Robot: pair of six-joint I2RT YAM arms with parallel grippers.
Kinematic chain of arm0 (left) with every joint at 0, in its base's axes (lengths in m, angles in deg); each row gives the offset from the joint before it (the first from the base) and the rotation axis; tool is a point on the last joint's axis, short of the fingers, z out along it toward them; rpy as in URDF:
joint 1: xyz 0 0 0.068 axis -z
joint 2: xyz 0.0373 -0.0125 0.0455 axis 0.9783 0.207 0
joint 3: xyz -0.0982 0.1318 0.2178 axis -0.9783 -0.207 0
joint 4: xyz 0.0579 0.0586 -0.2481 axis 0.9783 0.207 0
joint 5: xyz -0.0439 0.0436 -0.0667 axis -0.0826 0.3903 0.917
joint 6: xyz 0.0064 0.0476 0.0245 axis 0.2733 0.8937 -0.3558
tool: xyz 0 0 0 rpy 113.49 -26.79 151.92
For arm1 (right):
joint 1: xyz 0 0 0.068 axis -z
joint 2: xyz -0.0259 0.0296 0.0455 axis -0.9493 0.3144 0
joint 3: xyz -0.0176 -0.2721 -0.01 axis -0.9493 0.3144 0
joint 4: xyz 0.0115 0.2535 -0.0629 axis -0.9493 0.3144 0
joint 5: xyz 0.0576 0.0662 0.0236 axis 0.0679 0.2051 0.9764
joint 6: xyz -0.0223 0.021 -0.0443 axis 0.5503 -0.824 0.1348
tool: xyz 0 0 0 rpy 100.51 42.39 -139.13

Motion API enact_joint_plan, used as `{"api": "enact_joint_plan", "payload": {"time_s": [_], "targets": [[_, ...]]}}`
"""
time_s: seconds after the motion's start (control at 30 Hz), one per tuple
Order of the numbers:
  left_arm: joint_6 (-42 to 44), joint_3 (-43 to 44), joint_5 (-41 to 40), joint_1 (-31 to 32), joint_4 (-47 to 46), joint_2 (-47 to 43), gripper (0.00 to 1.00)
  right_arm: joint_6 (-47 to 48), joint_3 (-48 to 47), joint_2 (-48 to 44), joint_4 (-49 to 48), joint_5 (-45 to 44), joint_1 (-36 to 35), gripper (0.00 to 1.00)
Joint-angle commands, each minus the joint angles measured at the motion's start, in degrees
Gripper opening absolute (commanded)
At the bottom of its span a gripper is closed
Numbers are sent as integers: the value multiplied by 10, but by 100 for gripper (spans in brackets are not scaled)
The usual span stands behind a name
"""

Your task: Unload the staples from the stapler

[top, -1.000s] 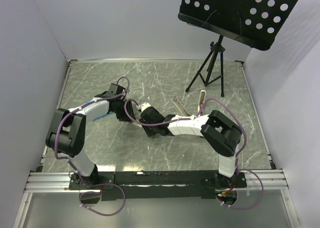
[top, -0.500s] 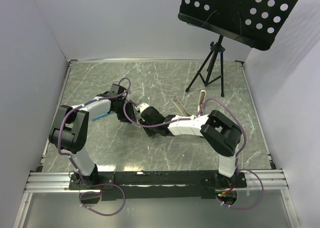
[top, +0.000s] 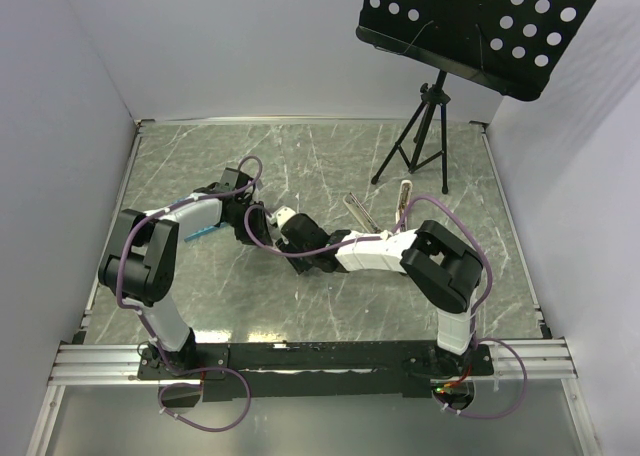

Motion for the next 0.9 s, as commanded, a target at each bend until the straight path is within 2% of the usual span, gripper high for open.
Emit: {"api": "enact_joint_plan", "payload": {"time_s": [0.0, 0.2, 0.7, 0.87], "targets": [[6, 18, 19, -1, 4, 0, 30, 29, 4, 8, 1, -2, -1, 39], [14, 18, 30, -1, 1, -3, 33, 49, 18, -1, -18, 25, -2, 39], [25, 19, 41, 1, 12, 9, 28, 72, 7, 10, -8, 5, -1, 38], [29, 18, 46, 0, 12, 8, 32, 96, 30, -6, -32, 9, -1, 38]]}}
